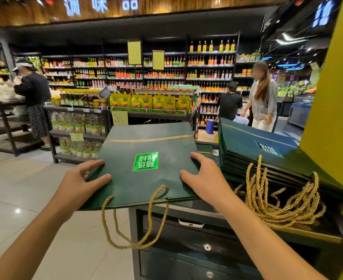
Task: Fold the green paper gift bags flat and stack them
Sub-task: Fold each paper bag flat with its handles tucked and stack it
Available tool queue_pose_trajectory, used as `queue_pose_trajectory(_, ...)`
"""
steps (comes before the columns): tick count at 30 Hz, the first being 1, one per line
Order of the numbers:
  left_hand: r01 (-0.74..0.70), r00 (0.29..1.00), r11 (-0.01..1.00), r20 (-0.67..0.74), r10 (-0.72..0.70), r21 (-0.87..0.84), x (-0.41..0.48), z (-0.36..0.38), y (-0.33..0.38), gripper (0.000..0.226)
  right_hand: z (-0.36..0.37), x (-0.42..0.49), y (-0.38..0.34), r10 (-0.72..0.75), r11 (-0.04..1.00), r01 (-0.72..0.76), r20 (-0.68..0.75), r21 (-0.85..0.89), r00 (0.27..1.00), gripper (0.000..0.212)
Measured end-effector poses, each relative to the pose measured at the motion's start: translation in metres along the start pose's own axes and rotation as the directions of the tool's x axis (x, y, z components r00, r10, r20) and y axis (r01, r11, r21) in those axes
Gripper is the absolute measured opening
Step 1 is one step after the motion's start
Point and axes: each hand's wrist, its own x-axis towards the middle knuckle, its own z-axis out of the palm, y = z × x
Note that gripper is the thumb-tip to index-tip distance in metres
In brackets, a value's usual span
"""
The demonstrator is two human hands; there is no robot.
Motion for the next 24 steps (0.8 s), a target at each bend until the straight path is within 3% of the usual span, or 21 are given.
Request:
queue_pose_trajectory(5, 0.004, 0.999, 1.000, 0.051, -0.003, -0.020, 0.022, -0.014, 0.055, 0.050, -0.044, 0.018, -0.033, -0.018, 1.000, 0.017, -0.045, -0.021, 0.999, 0.052)
queue_pose_trajectory(10, -0.071, 0.988, 0.997, 0.135, 0.076, -0.043, 0.044, 0.014, 0.115, 0.046, -0.104, 0.036, -0.031, 0.027, 0.996, -0.036, -0.111, -0.079, 0.993, 0.060)
queue_pose_trajectory(16, -0.157, 0.954, 0.985, 0.248, 0.169, -0.067, 0.072, 0.085, 0.173, 0.047, -0.175, 0.035, -0.002, 0.143, 0.979, -0.164, -0.167, -0.121, 0.976, 0.068)
queue_pose_trajectory(24, -0.179, 0.872, 0.980, 0.448, 0.197, -0.082, 0.085, 0.189, 0.212, 0.043, -0.238, 0.017, 0.049, 0.361, 0.866, -0.423, -0.251, -0.266, 0.898, 0.058)
